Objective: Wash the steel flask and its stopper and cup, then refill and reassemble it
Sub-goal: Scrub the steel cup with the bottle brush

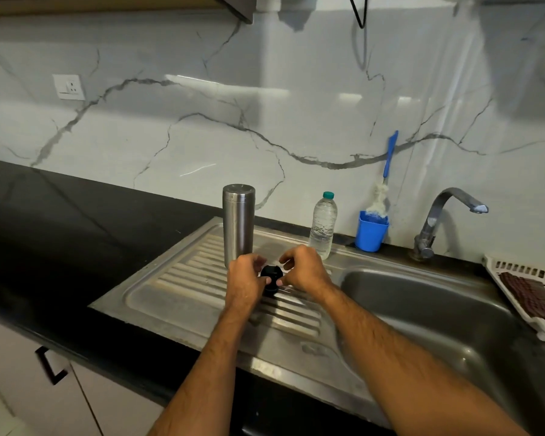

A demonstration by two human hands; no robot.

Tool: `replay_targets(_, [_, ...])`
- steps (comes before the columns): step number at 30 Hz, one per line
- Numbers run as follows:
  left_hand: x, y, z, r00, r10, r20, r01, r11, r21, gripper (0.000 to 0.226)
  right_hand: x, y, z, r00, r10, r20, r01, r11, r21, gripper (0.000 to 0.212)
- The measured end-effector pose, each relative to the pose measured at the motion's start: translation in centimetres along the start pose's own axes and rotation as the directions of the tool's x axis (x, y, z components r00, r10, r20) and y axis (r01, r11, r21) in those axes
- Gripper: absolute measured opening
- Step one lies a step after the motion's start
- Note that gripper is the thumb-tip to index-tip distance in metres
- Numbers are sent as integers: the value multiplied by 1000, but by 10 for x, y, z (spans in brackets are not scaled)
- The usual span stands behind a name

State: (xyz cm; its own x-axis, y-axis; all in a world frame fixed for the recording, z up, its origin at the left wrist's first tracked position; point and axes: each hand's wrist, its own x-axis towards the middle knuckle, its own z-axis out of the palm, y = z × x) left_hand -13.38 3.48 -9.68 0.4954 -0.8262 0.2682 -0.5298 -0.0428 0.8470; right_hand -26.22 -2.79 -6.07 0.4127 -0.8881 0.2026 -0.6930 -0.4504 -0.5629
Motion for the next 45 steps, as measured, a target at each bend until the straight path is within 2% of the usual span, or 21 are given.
replay_targets(5, [7,28,9,998,58,-24,-58,998,22,48,6,14,-31,984,41,-175,-33,998,51,34])
replay_targets(8, [11,52,27,994,111,14,-111,991,76,50,7,36,-45,965,95,-243,-91,995,27,36])
replay_targets(12, [15,74,58,987,129,100,-141,982,125,52,5,60,-48,974,160,-159,-161,987,9,61])
replay_targets(14, [17,79,70,987,101,127,-120,982,146,51,4,68,-43,981,165,-97,-163,986,28,65])
replay_targets(18, [22,76,83,989,34,141,-64,975,214,46,8,79,-27,989,139,-50,-136,989,65,58])
replay_targets(23, [26,68,89,994,9,111,-40,958,283,20,13,84,-13,993,111,-46,-105,988,117,44])
replay_targets(29, [29,67,96,990,-29,135,-3,973,232,29,10,93,-16,990,92,-107,-71,980,187,44])
replay_targets(34, [22,87,111,977,-84,196,69,994,85,39,0,105,-49,985,50,-166,-16,979,202,61])
replay_targets(37, [19,97,133,964,-130,232,169,973,-155,51,-10,118,-81,972,6,-233,37,983,181,59])
replay_targets(39, [15,107,146,947,-191,260,271,908,-320,54,-13,130,-100,962,-10,-272,58,984,170,55])
replay_targets(42, [1,125,164,912,-241,333,395,737,-548,34,-17,148,-125,951,-5,-308,56,986,156,52])
replay_targets(45, [-9,134,182,886,-309,346,463,620,-633,18,-13,164,-144,942,29,-334,30,984,173,50])
